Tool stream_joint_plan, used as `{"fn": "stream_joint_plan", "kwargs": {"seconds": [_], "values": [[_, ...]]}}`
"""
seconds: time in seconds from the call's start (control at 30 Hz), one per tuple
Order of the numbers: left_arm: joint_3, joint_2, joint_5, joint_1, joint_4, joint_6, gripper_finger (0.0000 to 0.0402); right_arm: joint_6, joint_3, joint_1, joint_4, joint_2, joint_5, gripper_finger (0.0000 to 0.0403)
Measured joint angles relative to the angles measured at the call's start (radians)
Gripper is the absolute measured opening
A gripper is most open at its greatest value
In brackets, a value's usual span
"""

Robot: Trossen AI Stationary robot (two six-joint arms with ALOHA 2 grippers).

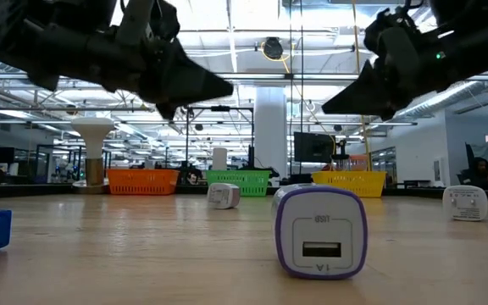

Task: Pick & Place Office items
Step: Put the blue charger adapter into the green basket

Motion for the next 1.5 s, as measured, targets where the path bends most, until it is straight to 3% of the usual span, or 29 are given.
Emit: {"fn": "stream_joint_plan", "kwargs": {"seconds": [0.27,0.43,0.63,0.8,0.97,1.33,1.5], "values": [[0.004,0.000,-0.252,-0.098,-0.183,-0.302,0.0019,-0.137,0.003,-0.062,0.020,0.059,-0.002,0.0017],[0.075,0.000,-0.318,-0.148,-0.403,-0.488,0.0019,-0.193,0.002,-0.113,0.015,0.062,-0.005,0.0019],[0.249,0.001,-0.411,-0.166,-0.801,-0.708,0.0020,-0.190,0.002,-0.126,-0.018,0.062,-0.008,0.0011],[0.343,0.001,-0.423,-0.161,-0.993,-0.878,0.0030,-0.187,0.001,-0.125,-0.026,0.062,-0.008,0.0011],[0.353,0.001,-0.428,-0.145,-1.015,-0.918,0.0092,-0.168,0.001,-0.112,-0.031,0.062,-0.009,0.0007],[0.353,0.092,-0.470,-0.111,-0.942,-0.907,0.0286,-0.138,0.000,-0.098,-0.023,0.062,-0.009,0.0006],[0.370,0.173,-0.490,-0.103,-0.897,-0.905,0.0328,-0.103,-0.004,-0.095,-0.017,0.062,-0.009,0.0004]]}}
